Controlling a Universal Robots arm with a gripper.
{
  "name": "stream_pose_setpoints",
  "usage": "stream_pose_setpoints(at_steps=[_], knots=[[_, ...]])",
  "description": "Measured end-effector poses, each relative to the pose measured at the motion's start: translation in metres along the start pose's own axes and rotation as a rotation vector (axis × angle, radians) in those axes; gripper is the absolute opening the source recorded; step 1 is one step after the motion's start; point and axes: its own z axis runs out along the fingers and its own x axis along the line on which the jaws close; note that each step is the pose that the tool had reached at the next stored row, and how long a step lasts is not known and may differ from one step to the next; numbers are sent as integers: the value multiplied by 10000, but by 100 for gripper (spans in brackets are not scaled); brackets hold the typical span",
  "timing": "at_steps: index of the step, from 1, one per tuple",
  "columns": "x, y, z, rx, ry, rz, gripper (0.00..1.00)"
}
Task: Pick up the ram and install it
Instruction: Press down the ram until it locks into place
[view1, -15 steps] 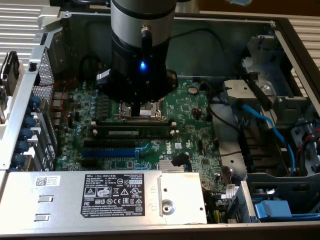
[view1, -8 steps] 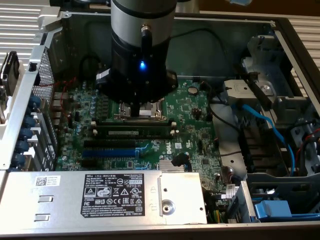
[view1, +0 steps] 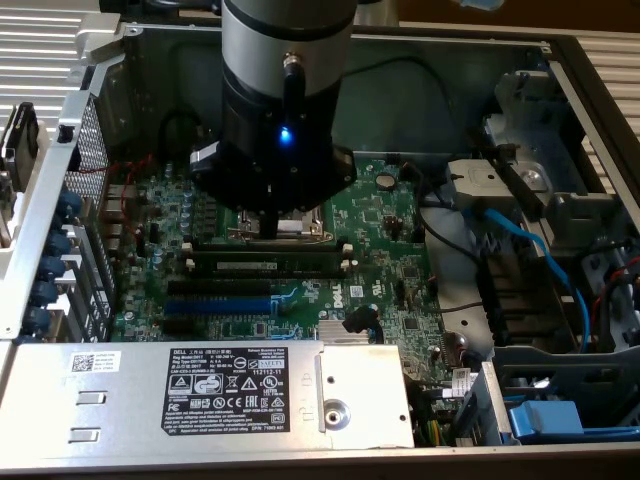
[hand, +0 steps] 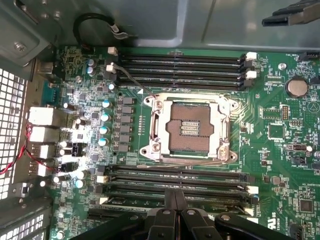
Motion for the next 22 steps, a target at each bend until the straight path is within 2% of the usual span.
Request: stream_pose_setpoints(at_steps=[8, 13, 16, 20, 22], knots=[[-112, -29, -10, -3, 10, 69, 10], [-128, -87, -18, -11, 5, 114, 10], [-134, -93, -19, -15, 3, 137, 10], [-169, -94, -22, -17, 38, 149, 10], [-200, -95, -26, -18, 80, 154, 10]])
